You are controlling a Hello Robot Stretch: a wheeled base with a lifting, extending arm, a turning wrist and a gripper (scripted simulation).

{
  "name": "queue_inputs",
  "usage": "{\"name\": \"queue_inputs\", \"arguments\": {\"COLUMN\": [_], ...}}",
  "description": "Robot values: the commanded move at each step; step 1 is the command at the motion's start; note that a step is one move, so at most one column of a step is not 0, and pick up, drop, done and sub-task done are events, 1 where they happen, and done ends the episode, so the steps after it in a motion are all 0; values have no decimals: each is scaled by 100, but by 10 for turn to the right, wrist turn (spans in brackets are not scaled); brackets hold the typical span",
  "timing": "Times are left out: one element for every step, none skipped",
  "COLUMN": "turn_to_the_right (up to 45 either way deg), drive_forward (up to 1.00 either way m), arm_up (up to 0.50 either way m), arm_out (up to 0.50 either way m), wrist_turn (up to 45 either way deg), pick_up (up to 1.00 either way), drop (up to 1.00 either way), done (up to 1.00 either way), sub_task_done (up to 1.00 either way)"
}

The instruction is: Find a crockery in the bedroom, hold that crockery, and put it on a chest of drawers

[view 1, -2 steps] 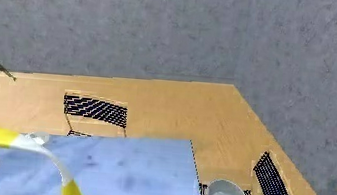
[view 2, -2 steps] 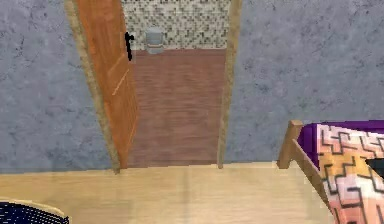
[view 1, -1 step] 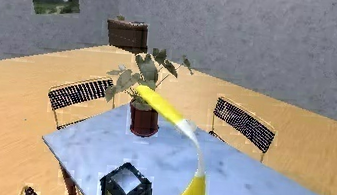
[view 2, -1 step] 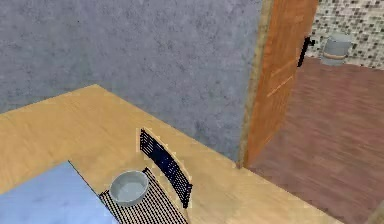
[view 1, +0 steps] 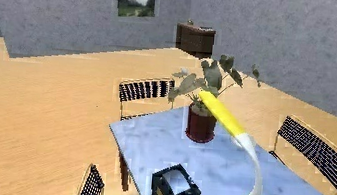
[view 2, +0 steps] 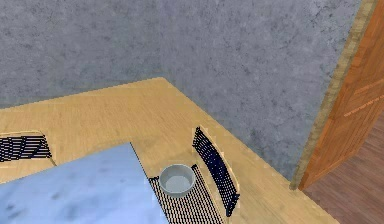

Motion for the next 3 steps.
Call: {"name": "queue_inputs", "arguments": {"turn_to_the_right": [0, 0, 0], "drive_forward": [0, 0, 0], "arm_up": [50, 6, 0], "arm_out": [0, 0, 44], "wrist_turn": [0, 0, 0], "pick_up": [0, 0, 0], "drop": [0, 0, 0], "done": [0, 0, 0], "sub_task_done": [0, 0, 0]}}
